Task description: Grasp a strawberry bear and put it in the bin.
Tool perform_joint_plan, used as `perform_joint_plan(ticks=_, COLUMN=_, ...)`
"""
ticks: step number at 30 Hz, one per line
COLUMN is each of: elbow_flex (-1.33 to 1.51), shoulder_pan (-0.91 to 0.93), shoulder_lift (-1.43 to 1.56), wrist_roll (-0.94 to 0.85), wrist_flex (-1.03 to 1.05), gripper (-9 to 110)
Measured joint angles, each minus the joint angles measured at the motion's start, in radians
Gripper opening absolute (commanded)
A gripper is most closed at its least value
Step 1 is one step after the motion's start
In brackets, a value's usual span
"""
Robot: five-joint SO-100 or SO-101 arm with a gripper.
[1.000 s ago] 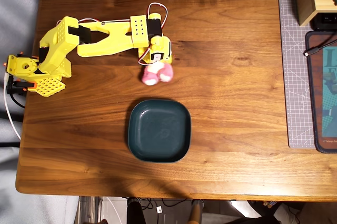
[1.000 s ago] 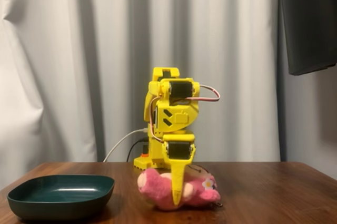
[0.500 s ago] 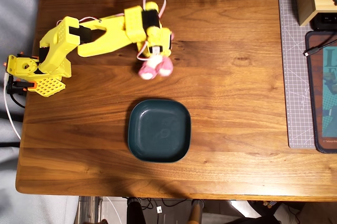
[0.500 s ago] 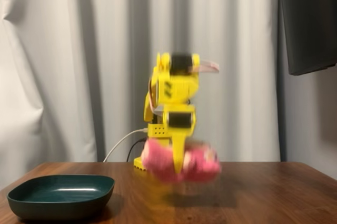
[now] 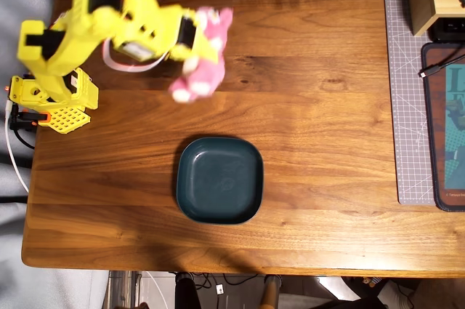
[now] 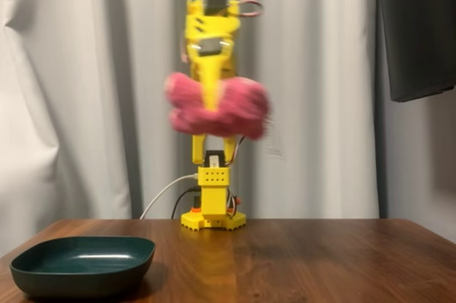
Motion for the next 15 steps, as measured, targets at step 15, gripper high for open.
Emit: perform_joint_plan(ticks=15, elbow_flex=0.746, shoulder_pan=-0.236, shoulder_lift=0.364, wrist_roll=-0.143, wrist_flex=-0.459, gripper=0)
